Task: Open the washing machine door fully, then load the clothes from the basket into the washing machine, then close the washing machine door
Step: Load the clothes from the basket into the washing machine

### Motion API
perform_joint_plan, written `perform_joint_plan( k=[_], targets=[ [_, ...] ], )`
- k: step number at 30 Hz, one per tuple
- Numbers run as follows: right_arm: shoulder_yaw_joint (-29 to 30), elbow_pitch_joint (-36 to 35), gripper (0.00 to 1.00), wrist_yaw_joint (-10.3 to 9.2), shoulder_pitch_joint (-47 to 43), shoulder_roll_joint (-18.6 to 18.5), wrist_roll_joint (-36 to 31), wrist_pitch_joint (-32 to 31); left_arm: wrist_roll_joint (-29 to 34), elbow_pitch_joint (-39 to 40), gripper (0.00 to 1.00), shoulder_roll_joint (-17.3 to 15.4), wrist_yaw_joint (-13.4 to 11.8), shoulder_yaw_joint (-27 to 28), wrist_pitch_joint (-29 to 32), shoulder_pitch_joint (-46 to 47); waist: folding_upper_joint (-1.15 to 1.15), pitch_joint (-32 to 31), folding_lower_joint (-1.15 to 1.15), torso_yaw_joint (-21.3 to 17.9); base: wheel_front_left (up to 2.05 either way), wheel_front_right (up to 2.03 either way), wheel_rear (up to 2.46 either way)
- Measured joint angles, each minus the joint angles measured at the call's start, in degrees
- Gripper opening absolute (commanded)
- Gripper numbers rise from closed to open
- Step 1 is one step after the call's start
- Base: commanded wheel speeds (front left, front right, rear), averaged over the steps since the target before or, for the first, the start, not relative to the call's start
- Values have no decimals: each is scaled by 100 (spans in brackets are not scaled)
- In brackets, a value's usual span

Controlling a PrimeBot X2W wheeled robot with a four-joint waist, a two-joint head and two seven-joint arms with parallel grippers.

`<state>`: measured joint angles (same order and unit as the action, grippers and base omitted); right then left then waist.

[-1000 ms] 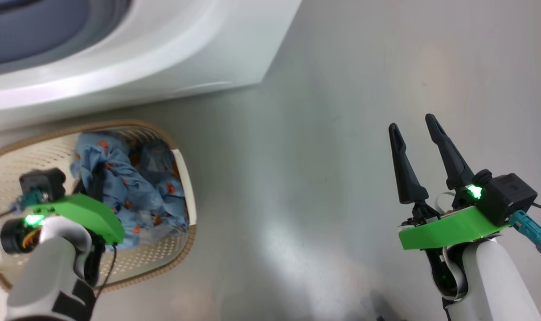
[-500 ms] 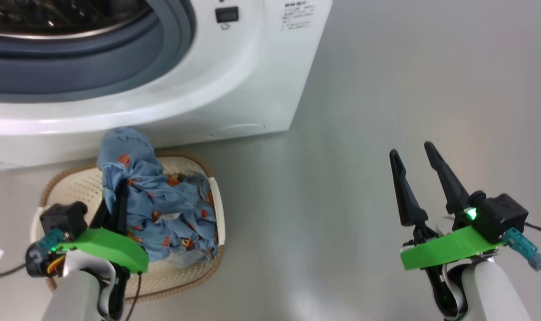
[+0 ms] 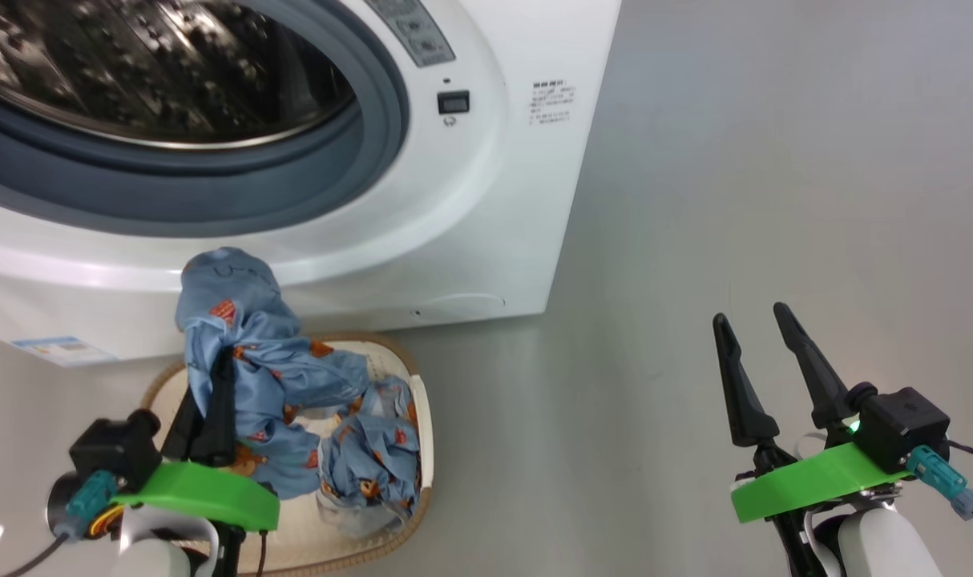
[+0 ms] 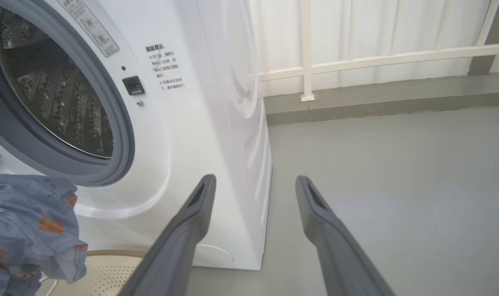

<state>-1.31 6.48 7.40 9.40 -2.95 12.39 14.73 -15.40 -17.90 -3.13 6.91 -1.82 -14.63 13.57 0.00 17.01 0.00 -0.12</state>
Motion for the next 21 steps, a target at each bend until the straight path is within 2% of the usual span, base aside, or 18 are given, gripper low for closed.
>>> perform_joint_plan(
  k=[11, 21],
  targets=[
    [93, -12, 100, 0, -254, 3, -100, 0, 349, 1145, 0, 59, 43, 255, -1, -650, 0, -668, 0, 78, 0, 0, 0],
    [193, -42, 100, 0, -499, 5, -252, 0, 471, 1615, 0, 77, 43, 388, 0, -1126, 0, -1065, 0, 31, 0, 0, 0]
  ],
)
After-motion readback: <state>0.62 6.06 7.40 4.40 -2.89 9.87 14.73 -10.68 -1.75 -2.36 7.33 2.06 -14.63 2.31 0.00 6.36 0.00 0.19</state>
